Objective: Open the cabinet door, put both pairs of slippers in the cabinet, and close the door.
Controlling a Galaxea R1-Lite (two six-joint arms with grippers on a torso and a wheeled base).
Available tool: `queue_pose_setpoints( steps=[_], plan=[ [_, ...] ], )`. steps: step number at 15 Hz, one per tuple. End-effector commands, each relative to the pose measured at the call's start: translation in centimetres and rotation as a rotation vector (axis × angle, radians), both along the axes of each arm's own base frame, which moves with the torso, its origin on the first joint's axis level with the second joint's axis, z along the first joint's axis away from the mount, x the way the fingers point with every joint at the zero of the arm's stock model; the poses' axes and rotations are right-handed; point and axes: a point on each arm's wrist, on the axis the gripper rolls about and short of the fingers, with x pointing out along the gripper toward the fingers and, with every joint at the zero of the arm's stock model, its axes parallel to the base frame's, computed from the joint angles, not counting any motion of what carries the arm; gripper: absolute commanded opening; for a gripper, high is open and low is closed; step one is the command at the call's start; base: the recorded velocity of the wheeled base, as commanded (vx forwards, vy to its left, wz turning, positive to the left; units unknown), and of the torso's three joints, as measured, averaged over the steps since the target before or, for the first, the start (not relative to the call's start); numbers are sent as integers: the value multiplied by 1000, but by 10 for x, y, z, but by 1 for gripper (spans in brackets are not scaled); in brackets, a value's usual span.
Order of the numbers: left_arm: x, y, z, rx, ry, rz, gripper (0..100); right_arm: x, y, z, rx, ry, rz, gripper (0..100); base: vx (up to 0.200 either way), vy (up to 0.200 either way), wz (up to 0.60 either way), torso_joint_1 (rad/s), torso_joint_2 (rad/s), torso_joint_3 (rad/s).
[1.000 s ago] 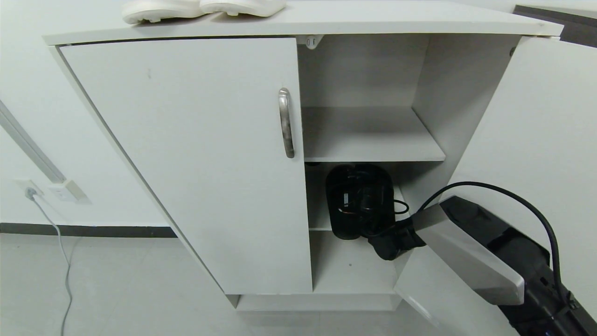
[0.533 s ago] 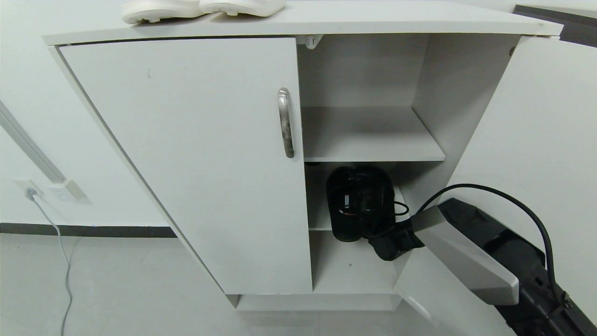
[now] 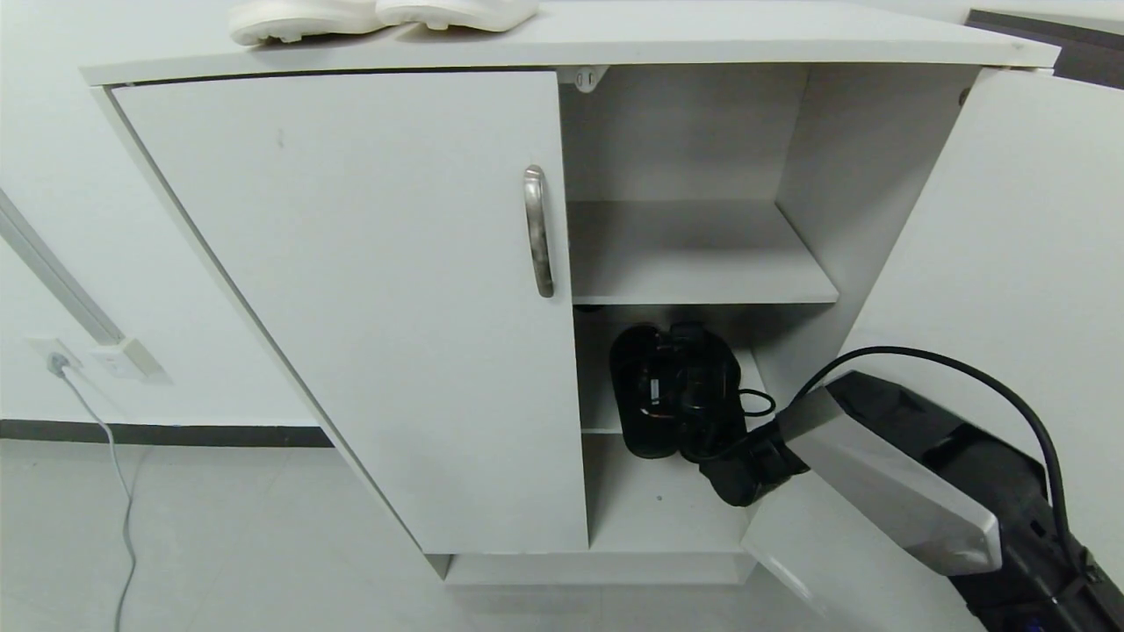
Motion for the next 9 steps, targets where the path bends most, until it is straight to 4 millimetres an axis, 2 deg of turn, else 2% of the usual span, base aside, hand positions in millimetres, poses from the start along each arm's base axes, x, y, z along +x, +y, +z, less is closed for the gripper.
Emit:
queue_pose_setpoints(
  steps=[1,4,8,9],
  plan=[
    [0,0,0,1,0,0,0,-32,2,28,13,-20,34,100,0,0,0,0,0,0],
    [0,0,0,1,2,0,0,-78,-4,40,15,-22,78,100,0,0,0,0,0,0],
    [0,0,0,1,0,0,0,-131,-13,41,6,-10,134,100,0,0,0,0,0,0],
    [0,0,0,1,2,0,0,-152,-14,44,8,-14,154,100,0,0,0,0,0,0]
  ],
)
